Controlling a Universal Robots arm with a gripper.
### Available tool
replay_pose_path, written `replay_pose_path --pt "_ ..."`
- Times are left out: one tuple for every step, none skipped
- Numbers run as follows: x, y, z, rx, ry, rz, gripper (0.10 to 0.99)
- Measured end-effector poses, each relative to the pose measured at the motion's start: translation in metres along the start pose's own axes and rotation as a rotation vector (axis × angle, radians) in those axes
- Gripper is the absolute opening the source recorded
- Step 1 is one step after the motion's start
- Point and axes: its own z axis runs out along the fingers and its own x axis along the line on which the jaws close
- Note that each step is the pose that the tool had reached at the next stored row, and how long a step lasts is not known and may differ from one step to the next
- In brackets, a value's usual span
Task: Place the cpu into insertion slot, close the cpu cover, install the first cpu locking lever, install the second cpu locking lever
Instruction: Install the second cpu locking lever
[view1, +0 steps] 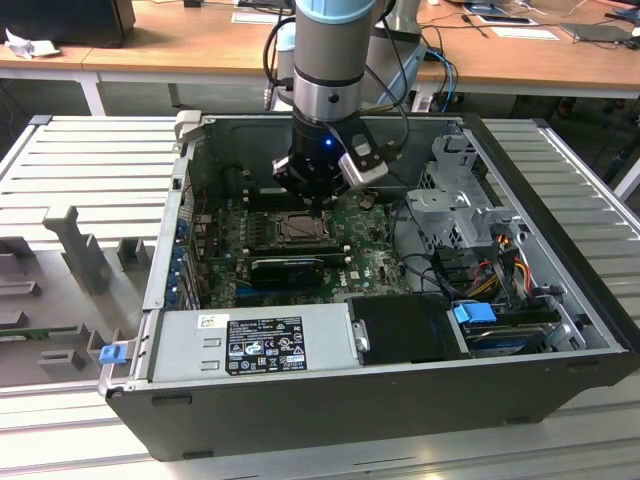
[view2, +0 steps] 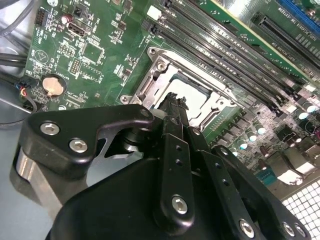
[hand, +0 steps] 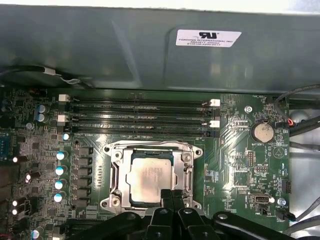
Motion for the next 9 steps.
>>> replay_pose_path --pt "0.0 -0.0006 0.0 0.0 -0.0001 0.0 0.106" --pt "0.0 -0.0013 -0.0001 0.0 0.0 0.0 0.106" --pt "0.0001 -0.0023 -0.0002 0.0 0.0 0.0 0.106" --pt "0.0001 -0.0033 -0.0002 0.0 0.0 0.0 0.106" --pt "0.0001 -0.0044 -0.0003 0.0 0.0 0.0 0.106" --pt "0.0002 -0.0055 -0.0004 0.0 0.0 0.0 0.106" --pt "0.0002 -0.0085 -0.0005 0.0 0.0 0.0 0.106" --pt "0.0003 -0.0109 -0.0006 0.0 0.0 0.0 0.106" --pt "0.0003 -0.0123 -0.0007 -0.001 0.0 0.0 0.106"
